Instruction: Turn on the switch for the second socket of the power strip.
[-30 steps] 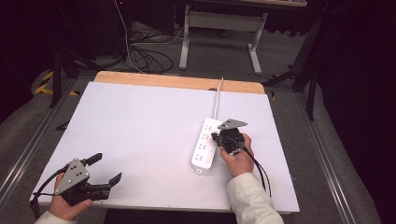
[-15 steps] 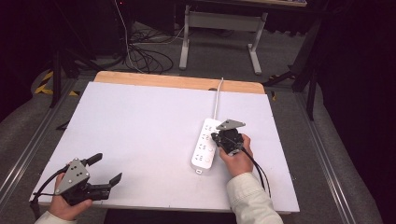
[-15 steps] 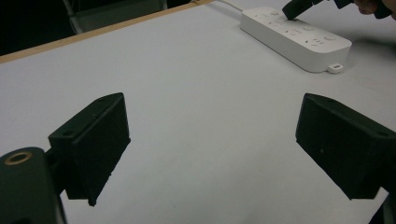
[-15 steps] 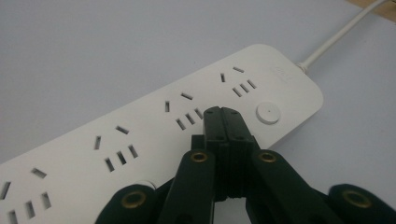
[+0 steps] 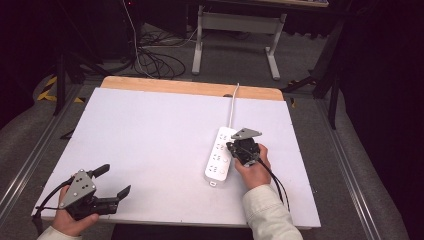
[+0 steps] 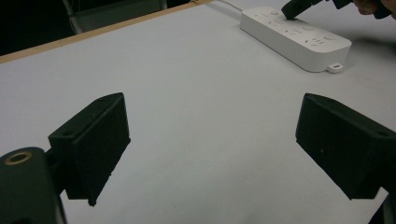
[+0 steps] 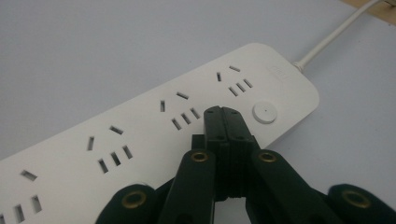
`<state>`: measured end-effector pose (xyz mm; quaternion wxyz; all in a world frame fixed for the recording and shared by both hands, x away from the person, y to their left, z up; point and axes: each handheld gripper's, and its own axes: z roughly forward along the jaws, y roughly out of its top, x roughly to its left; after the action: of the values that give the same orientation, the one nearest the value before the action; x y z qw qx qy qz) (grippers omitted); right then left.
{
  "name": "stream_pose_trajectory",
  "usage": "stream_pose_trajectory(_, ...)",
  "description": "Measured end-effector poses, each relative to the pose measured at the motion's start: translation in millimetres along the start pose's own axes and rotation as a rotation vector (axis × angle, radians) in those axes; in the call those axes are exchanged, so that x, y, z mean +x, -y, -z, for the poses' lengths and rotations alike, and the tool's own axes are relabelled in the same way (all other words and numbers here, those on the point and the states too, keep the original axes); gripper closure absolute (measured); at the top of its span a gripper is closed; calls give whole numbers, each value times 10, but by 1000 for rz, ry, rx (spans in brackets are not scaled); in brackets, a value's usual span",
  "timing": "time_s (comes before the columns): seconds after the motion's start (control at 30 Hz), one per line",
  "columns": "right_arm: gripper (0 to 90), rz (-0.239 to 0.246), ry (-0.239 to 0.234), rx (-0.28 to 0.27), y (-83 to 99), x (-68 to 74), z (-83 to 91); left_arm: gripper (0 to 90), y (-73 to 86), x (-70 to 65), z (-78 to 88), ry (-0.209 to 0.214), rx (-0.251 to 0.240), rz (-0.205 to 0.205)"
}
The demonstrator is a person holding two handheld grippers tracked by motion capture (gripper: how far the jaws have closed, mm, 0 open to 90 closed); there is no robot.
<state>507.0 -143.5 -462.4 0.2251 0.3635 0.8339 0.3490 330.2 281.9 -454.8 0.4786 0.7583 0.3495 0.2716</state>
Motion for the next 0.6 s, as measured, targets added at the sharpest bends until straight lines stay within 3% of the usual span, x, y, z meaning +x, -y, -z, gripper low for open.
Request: stream_pose_trajectory(0.6,900,5,1,-3,11,20,-7,102,2,-4,-1,3,1,4)
